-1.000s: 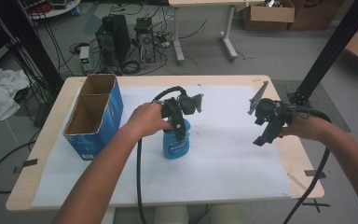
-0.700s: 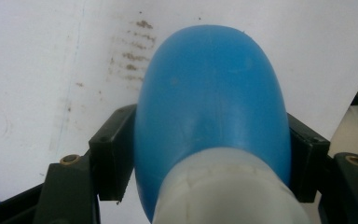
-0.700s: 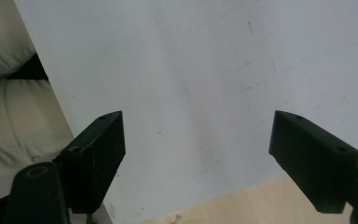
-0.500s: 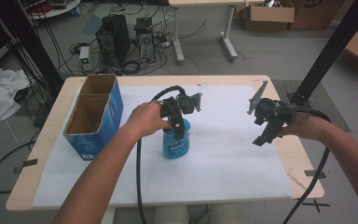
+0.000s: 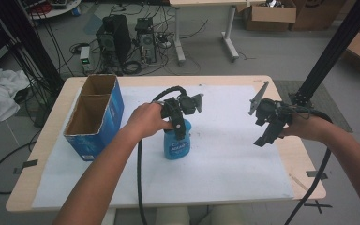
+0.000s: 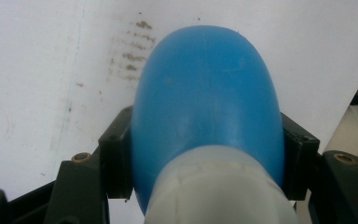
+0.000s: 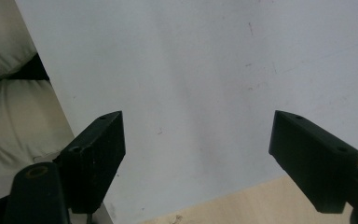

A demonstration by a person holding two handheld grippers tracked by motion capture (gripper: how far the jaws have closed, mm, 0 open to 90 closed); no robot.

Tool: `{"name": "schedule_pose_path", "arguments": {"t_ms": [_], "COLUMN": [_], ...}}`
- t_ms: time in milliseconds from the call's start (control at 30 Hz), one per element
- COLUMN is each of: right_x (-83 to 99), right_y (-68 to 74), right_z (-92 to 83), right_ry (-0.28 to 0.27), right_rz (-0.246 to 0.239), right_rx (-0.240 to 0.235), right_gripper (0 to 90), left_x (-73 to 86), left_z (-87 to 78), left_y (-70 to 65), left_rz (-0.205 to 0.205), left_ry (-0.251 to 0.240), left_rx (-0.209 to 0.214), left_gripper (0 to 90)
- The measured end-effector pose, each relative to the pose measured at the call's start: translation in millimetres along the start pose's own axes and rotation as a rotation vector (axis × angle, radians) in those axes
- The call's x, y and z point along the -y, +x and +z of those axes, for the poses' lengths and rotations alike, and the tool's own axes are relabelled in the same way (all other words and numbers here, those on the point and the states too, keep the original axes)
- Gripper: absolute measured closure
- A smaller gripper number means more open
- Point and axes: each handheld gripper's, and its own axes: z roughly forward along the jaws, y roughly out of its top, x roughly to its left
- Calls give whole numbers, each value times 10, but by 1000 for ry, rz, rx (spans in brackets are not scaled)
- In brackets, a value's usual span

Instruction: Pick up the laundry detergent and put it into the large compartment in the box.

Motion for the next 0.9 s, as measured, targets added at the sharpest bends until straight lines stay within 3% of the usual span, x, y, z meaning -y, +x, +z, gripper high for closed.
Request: {"name": "schedule_pose_path", "arguments": {"t_ms": [233,400,533,633,667,900], "right_x": [15,26,22,25,25,34], "right_y": [-3,-2,13,34,34,68], "right_z": [13,11,5,-3,-3,-20], "right_ry": [-1,-2,-6,-9,-9,-13], "right_rz": [1,-1,-3,-6,-6,-11], "right_rx": [-2,-3,-4,-1,-1,1], "right_gripper": [184,184,183,183,183,184], "left_x": [-1,55,120,171,171,293], "left_z": [-27,-193,-411,-641,-641,-1069], "left_y": [-19,-15,-25,-33,-33,-32], "left_rz": [-18,-76,-134,-181,-181,-280], "left_ry": [13,-27,-47,-46,-46,-44], "left_rx": [-7,22,13,-11,-11,-55], "left_gripper": [380,380,380,381,381,381]}}
